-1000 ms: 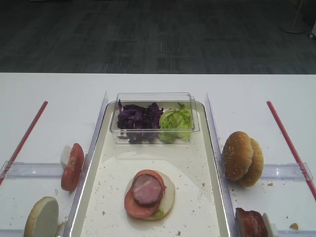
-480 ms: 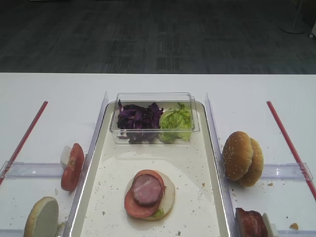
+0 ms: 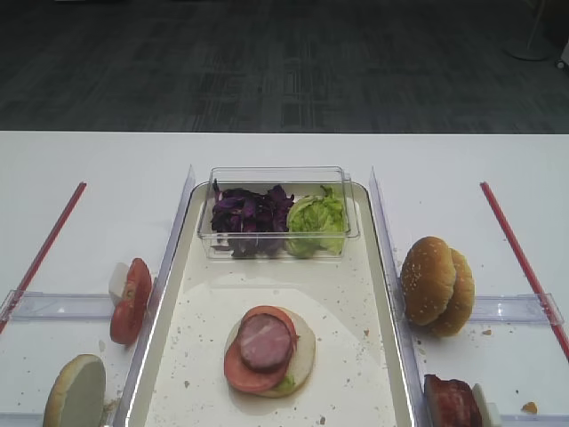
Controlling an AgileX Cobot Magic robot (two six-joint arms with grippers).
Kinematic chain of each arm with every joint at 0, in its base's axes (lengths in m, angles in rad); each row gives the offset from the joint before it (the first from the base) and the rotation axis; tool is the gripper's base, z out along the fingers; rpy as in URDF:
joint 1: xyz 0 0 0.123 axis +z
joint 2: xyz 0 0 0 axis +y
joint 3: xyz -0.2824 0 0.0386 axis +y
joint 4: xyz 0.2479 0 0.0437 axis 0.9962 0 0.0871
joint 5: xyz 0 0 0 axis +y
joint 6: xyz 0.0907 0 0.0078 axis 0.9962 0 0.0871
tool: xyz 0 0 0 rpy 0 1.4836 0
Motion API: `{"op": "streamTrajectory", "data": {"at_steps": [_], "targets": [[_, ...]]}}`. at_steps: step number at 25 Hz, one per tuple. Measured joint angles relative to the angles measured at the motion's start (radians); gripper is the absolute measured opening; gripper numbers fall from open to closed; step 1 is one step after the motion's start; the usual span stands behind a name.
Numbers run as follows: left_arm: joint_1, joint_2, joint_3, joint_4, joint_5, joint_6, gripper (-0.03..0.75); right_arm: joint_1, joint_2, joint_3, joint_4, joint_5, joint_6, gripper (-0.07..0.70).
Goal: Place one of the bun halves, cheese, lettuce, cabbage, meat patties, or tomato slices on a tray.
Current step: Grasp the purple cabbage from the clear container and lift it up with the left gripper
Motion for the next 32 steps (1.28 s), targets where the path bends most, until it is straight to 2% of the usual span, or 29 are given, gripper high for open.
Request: {"op": "streamTrajectory", "data": {"at_steps": [3, 6, 15, 22, 30, 32], "targets": [[0.0, 0.016, 0.0, 0.0, 0.007, 0.0, 0.581, 0.0, 0.0, 0.0, 0.0, 0.0, 0.0, 0.571], [0.0, 0.12, 0.0, 0.0, 0.012, 0.0, 0.582, 0.0, 0.0, 0.0, 0.0, 0.0, 0.0, 0.571], [0.0, 0.693, -0.011, 0.0, 0.019, 0.0, 0.586, 0.0, 0.0, 0.0, 0.0, 0.0, 0.0, 0.571], [0.0, 1.031, -0.012, 0.034, -0.025, 0.0, 0.587, 0.0, 0.0, 0.0, 0.0, 0.0, 0.0, 0.571], [0.0, 1.086, -0.019, 0.038, -0.069, -0.027, 0.587, 0.0, 0.0, 0.0, 0.0, 0.0, 0.0, 0.571], [0.0, 1.086, -0.019, 0.036, -0.096, -0.042, 0.587, 0.0, 0.0, 0.0, 0.0, 0.0, 0.0, 0.571]]}}
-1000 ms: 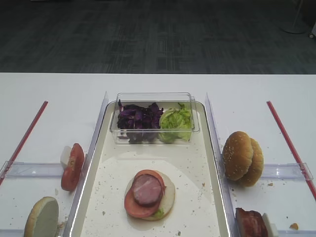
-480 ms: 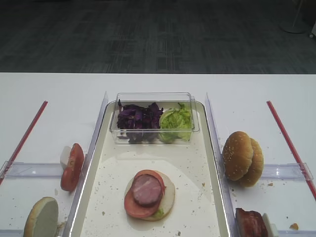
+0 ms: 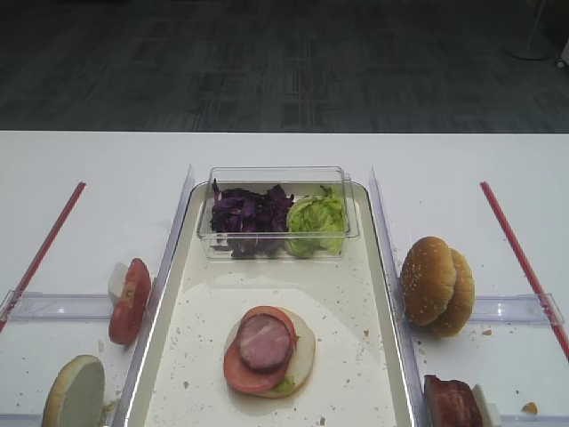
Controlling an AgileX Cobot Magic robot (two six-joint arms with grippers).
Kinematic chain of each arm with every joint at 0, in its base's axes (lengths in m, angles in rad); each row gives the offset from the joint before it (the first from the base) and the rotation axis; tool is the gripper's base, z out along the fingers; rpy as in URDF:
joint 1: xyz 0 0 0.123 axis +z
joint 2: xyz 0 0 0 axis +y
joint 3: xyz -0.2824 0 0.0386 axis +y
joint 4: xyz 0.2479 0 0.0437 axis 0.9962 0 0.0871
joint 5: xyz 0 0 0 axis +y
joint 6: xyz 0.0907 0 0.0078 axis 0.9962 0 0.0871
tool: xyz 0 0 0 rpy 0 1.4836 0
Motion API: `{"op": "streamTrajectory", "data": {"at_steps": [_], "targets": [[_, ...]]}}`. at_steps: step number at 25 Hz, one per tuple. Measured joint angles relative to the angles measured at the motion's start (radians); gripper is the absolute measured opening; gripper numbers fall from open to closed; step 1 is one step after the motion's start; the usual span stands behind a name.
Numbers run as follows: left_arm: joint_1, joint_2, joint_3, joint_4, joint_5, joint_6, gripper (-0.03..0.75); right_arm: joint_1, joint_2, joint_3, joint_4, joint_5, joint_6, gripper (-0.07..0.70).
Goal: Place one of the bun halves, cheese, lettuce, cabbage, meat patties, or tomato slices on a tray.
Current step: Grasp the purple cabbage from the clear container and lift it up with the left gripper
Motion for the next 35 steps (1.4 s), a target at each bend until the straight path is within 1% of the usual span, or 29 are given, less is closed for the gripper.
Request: {"op": "streamTrajectory", "data": {"at_steps": [4, 7, 10, 16, 18, 22, 26, 28, 30, 35], "targets": [[0.0, 0.033, -0.023, -0.009, -0.081, -0.009, 0.587, 0.0, 0.0, 0.0, 0.0, 0.0, 0.0, 0.571], [0.0, 0.122, -0.094, -0.009, -0.113, -0.011, 0.587, 0.0, 0.0, 0.0, 0.0, 0.0, 0.0, 0.571], [0.0, 0.257, -0.211, -0.009, -0.128, -0.011, 0.587, 0.0, 0.0, 0.0, 0.0, 0.0, 0.0, 0.571], [0.0, 0.568, -0.527, -0.009, -0.14, -0.009, 0.587, 0.0, 0.0, 0.0, 0.0, 0.0, 0.0, 0.571], [0.0, 0.673, -0.649, -0.009, -0.127, -0.009, 0.587, 0.0, 0.0, 0.0, 0.0, 0.0, 0.0, 0.571], [0.0, 0.844, -0.87, -0.026, -0.077, 0.01, 0.587, 0.0, 0.0, 0.0, 0.0, 0.0, 0.0, 0.571], [0.0, 0.96, -1.052, -0.083, -0.027, 0.036, 0.587, 0.0, 0.0, 0.0, 0.0, 0.0, 0.0, 0.571], [0.0, 1.001, -1.115, -0.094, -0.002, 0.04, 0.587, 0.0, 0.0, 0.0, 0.0, 0.0, 0.0, 0.571], [0.0, 1.02, -1.154, -0.096, 0.015, 0.042, 0.587, 0.0, 0.0, 0.0, 0.0, 0.0, 0.0, 0.571], [0.0, 1.026, -1.17, -0.102, 0.036, 0.044, 0.587, 0.0, 0.0, 0.0, 0.0, 0.0, 0.0, 0.571]]}}
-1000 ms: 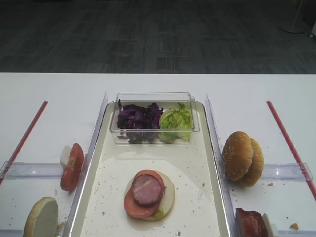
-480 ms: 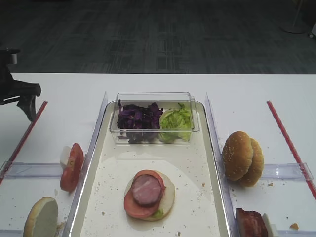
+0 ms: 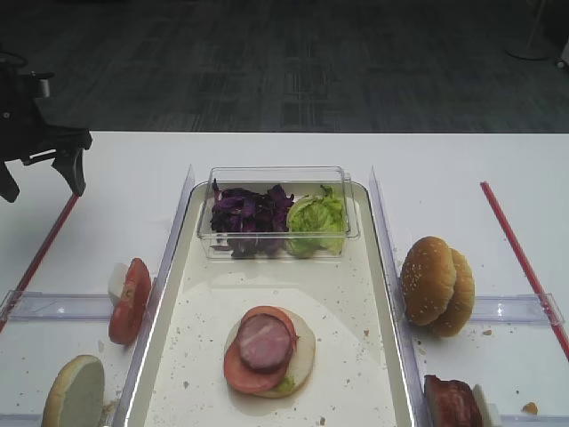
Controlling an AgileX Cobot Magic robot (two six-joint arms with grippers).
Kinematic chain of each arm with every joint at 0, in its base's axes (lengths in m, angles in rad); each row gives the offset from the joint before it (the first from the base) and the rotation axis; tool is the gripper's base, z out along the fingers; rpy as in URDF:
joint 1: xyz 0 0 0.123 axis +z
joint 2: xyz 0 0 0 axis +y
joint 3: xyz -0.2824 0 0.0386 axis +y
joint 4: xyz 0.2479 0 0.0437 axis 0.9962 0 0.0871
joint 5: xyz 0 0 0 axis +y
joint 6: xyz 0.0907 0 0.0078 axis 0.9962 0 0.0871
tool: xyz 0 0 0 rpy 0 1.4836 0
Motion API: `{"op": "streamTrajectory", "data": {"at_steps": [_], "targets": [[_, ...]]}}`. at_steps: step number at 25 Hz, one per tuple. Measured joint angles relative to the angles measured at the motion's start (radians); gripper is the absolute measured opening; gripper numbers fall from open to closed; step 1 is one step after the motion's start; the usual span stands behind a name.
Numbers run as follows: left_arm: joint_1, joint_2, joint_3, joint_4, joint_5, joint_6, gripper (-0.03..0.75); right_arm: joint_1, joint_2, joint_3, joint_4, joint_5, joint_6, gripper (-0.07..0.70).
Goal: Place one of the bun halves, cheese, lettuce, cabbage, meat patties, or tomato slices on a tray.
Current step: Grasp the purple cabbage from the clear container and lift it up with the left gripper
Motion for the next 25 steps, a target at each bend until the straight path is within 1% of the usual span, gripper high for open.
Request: {"op": "streamTrajectory", "data": {"at_steps": [4, 7, 14, 17, 21, 25], "targets": [[-0.027, 0.0, 0.0, 0.0, 0.004, 0.0, 0.587, 0.0, 0.0, 0.0, 0.0, 0.0, 0.0, 0.571], [-0.075, 0.0, 0.0, 0.0, 0.0, 0.0, 0.587, 0.0, 0.0, 0.0, 0.0, 0.0, 0.0, 0.571], [-0.259, 0.0, -0.004, 0.0, -0.009, 0.02, 0.587, 0.0, 0.0, 0.0, 0.0, 0.0, 0.0, 0.571], [-0.345, 0.0, -0.004, 0.004, -0.027, 0.031, 0.587, 0.0, 0.0, 0.0, 0.0, 0.0, 0.0, 0.571], [-0.435, 0.0, -0.004, 0.016, -0.049, 0.031, 0.587, 0.0, 0.0, 0.0, 0.0, 0.0, 0.0, 0.571], [-0.498, 0.0, -0.004, 0.016, -0.091, 0.024, 0.587, 0.0, 0.0, 0.0, 0.0, 0.0, 0.0, 0.571]]}}
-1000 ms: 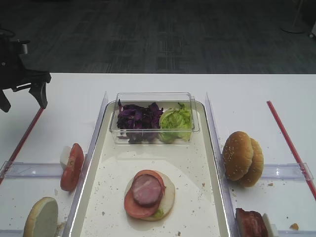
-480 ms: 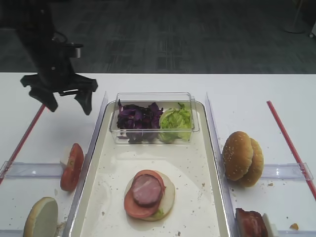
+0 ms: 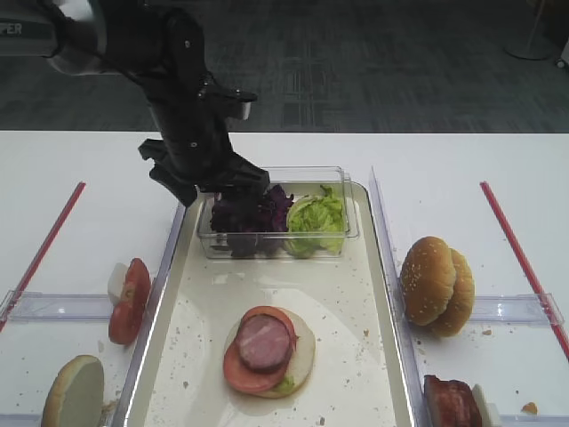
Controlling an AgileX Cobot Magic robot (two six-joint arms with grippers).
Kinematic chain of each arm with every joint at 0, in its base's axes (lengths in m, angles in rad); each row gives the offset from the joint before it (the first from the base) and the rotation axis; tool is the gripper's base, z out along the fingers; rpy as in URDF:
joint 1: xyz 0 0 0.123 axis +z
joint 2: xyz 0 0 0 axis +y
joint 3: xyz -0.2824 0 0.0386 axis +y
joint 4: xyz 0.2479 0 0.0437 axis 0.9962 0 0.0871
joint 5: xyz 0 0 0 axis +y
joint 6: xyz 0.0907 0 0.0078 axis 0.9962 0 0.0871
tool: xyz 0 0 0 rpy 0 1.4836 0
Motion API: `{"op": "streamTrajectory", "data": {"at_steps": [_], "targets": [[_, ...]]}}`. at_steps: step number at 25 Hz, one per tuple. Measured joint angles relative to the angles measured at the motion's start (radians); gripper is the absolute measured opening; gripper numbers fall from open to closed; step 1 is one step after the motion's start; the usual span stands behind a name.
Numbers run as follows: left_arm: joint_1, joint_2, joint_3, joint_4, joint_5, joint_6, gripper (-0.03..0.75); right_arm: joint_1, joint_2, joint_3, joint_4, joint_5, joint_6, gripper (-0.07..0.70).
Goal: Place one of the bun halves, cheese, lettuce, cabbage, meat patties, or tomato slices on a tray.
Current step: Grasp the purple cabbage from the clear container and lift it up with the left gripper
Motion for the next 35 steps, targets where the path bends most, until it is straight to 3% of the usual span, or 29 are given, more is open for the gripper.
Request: {"op": "streamTrajectory", "data": {"at_steps": [7, 15, 35], "targets": [[-0.06, 0.0, -0.002, 0.007, -0.085, 0.0, 0.585, 0.0, 0.0, 0.0, 0.0, 0.0, 0.0, 0.571], [-0.062, 0.007, -0.002, 0.003, -0.143, -0.008, 0.523, 0.0, 0.0, 0.0, 0.0, 0.0, 0.0, 0.571], [-0.062, 0.072, -0.002, 0.003, -0.205, -0.017, 0.376, 0.0, 0.0, 0.0, 0.0, 0.0, 0.0, 0.571]]}}
